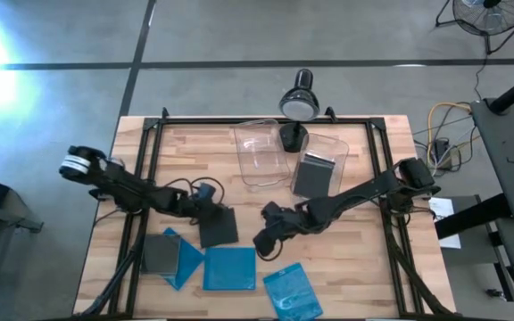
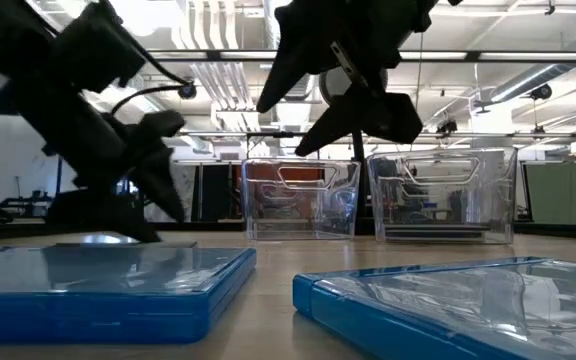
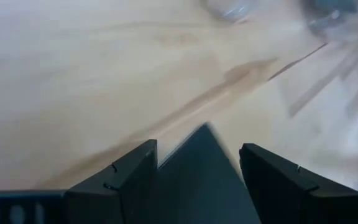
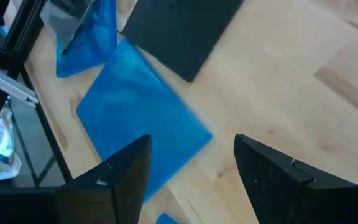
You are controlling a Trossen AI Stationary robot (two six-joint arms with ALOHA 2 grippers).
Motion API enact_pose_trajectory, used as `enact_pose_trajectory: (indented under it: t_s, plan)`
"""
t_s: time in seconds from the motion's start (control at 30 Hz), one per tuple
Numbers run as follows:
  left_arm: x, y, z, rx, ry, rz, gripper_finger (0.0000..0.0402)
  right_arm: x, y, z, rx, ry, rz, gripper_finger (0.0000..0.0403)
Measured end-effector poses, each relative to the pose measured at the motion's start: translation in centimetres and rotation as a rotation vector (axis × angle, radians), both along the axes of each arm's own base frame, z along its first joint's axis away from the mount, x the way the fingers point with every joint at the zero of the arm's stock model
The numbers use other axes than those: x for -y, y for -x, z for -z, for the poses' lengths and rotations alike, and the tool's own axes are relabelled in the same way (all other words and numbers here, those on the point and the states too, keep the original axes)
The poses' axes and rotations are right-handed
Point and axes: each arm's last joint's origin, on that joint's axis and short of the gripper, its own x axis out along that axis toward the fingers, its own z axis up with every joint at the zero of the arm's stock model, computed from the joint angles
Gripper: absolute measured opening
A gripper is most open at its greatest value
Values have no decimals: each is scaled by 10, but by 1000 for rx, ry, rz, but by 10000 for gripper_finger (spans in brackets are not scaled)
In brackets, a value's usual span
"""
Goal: Pick & place jewel cases by type
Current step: Put the black CD case into the right transparent bin
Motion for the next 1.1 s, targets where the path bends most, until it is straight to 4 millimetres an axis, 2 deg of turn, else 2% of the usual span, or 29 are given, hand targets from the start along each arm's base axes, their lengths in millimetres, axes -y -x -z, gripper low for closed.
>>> enact_pose_trajectory:
  t_s: [0.13,0.27,0.43,0.57,0.63,0.83,1.1]
  plan:
    - [-10,-5,-9,63,-21,15,213,1,0,0,-1,2,0,224]
    - [-12,-2,-29,32,-19,141,213,1,0,-1,2,0,1,224]
    - [-2,21,-48,-228,-11,279,213,1,1,1,-13,3,0,224]
    - [5,44,-60,-446,9,282,213,1,2,2,-20,3,-4,224]
    - [9,50,-63,-465,52,259,213,2,2,2,-25,-23,2,224]
    - [21,58,-49,-436,163,217,213,10,-3,16,-77,-121,46,224]
    - [21,60,-26,-372,227,181,214,27,-33,55,-40,-162,89,224]
